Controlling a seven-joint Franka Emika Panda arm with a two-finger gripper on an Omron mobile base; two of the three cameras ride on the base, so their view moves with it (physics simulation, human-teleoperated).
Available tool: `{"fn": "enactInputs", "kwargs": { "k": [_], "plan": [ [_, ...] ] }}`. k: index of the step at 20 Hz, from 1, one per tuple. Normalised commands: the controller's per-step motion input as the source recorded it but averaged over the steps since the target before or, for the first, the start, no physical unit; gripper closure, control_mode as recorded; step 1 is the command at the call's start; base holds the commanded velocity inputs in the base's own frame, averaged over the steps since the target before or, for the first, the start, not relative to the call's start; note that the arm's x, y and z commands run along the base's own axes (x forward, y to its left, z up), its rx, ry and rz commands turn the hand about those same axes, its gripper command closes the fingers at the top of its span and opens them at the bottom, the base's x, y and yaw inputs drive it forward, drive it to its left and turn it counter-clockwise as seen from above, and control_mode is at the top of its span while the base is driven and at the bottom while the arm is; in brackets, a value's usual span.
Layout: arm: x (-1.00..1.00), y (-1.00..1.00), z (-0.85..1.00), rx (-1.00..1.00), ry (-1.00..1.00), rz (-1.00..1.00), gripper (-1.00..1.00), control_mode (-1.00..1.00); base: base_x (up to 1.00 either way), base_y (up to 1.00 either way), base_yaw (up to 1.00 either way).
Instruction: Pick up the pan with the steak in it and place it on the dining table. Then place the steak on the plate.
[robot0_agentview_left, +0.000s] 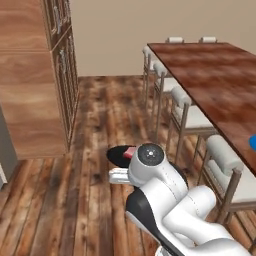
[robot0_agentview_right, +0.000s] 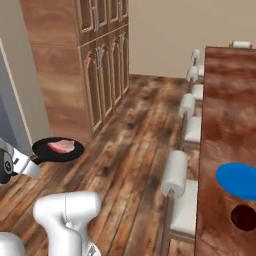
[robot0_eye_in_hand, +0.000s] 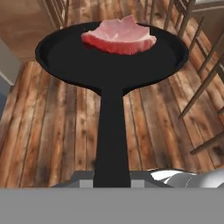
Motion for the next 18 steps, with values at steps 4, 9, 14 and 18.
{"fn": "enactInputs", "kwargs": {
  "k": [4, 9, 14, 18],
  "plan": [
    [0.0, 0.0, 0.0, 0.0, 0.0, 0.0, 1.0, 1.0, 1.0, 0.35, -0.02],
    [0.0, 0.0, 0.0, 0.0, 0.0, 0.0, 1.0, 1.0, 1.0, 0.48, 0.0],
    [0.0, 0.0, 0.0, 0.0, 0.0, 0.0, 1.0, 1.0, 0.99, 0.34, 0.0],
    [0.0, 0.0, 0.0, 0.0, 0.0, 0.0, 1.0, 1.0, 0.64, 0.0, -0.17]
  ]
}}
